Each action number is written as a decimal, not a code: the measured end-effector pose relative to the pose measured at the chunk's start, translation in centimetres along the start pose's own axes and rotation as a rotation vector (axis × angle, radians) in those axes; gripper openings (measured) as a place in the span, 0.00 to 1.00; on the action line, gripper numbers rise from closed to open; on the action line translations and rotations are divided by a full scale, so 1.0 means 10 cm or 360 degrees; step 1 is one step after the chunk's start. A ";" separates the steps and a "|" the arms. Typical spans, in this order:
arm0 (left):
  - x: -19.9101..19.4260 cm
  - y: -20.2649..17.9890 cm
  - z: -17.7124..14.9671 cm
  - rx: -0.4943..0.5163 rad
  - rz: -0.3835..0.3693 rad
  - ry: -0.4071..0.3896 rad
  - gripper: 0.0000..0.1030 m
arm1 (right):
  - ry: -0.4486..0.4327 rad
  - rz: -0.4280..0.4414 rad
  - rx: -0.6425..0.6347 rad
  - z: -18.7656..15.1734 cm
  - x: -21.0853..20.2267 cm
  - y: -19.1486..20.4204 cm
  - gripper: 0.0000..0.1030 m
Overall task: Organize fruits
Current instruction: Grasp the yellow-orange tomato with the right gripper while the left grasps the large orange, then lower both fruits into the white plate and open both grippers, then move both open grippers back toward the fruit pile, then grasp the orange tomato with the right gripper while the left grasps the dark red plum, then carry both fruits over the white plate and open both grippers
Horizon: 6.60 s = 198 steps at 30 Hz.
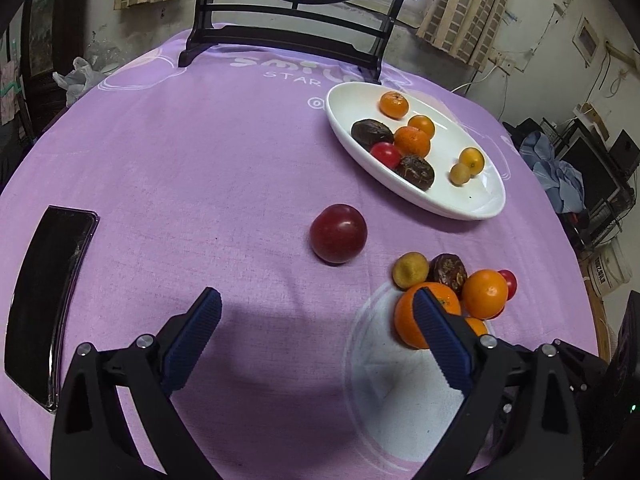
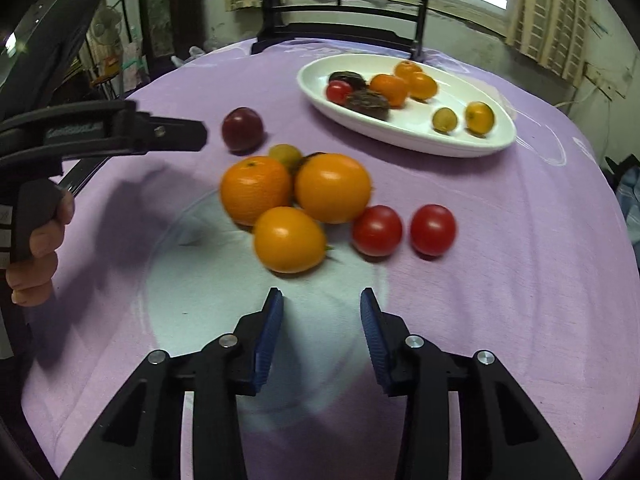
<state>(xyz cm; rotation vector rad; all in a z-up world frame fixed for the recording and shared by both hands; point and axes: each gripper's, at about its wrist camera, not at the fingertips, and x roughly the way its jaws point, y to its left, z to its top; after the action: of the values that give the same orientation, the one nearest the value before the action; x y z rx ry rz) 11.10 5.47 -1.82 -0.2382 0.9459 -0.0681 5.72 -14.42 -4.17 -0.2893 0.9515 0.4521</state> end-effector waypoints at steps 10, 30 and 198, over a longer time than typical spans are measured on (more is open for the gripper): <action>-0.02 0.01 0.00 0.0002 -0.0008 -0.0016 0.92 | -0.0003 0.0001 0.0025 0.26 0.18 0.14 0.42; 0.06 -0.59 -0.33 0.0379 -0.0083 0.0025 0.92 | -0.0088 -0.0015 0.0299 -0.39 -0.34 -0.50 0.39; -0.12 -1.06 0.09 0.0490 -0.0153 -0.0025 0.37 | -0.0304 0.0088 0.0420 -0.02 -0.57 -0.87 0.39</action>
<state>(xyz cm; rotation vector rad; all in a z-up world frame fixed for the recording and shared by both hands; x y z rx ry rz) 11.59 -4.51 2.08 0.0005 0.8950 -0.2977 7.01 -23.47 0.78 0.0198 0.8222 0.3919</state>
